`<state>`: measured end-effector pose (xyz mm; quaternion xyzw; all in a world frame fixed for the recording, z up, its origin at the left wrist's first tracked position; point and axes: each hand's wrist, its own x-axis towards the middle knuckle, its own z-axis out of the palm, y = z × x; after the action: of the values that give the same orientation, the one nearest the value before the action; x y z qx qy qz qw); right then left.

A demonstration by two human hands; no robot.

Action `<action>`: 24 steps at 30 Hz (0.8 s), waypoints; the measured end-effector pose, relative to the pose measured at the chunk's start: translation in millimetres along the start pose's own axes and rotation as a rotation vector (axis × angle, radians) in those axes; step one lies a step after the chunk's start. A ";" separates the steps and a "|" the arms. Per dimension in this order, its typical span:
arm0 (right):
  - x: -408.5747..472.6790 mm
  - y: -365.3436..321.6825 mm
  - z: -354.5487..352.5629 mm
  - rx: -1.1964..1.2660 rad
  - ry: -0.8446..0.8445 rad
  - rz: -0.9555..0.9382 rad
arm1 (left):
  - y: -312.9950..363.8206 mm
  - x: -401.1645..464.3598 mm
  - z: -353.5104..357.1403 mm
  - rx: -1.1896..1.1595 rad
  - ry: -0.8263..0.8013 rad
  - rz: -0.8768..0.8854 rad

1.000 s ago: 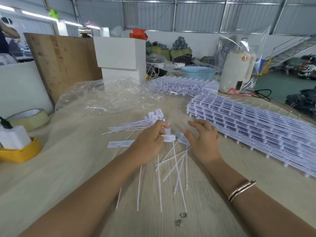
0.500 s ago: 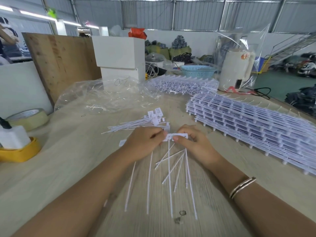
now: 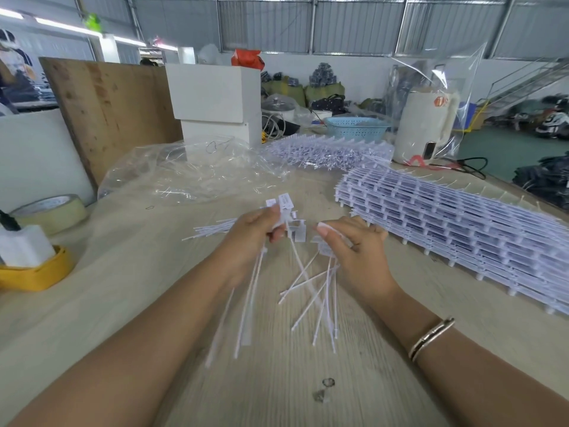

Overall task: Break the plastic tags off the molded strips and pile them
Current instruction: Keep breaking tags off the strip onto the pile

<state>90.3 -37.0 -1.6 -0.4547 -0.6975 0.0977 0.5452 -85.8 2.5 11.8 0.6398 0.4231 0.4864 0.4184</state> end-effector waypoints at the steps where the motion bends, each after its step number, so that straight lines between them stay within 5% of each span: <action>1: 1.0 1.0 -2.1 0.054 0.009 0.056 | 0.3 1.3 -4.8 -0.006 0.020 0.016; 4: 6.1 8.7 -4.3 0.030 -0.004 0.168 | -3.8 1.2 -14.0 0.122 0.036 0.062; 11: 6.2 25.9 -4.2 -0.456 -0.043 0.340 | -8.0 -2.5 -1.1 0.426 -0.068 0.100; 15: 3.8 8.5 5.8 -0.311 -0.090 0.127 | -8.2 -8.6 11.7 0.514 -0.157 0.195; 24: 4.6 1.8 0.3 -0.027 -0.210 0.169 | -4.9 -7.0 2.3 0.678 -0.134 0.252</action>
<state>91.0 -32.5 0.2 -0.5065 -0.7111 0.1809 0.4529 -85.3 -3.0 4.8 0.8197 0.4498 0.3233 0.1458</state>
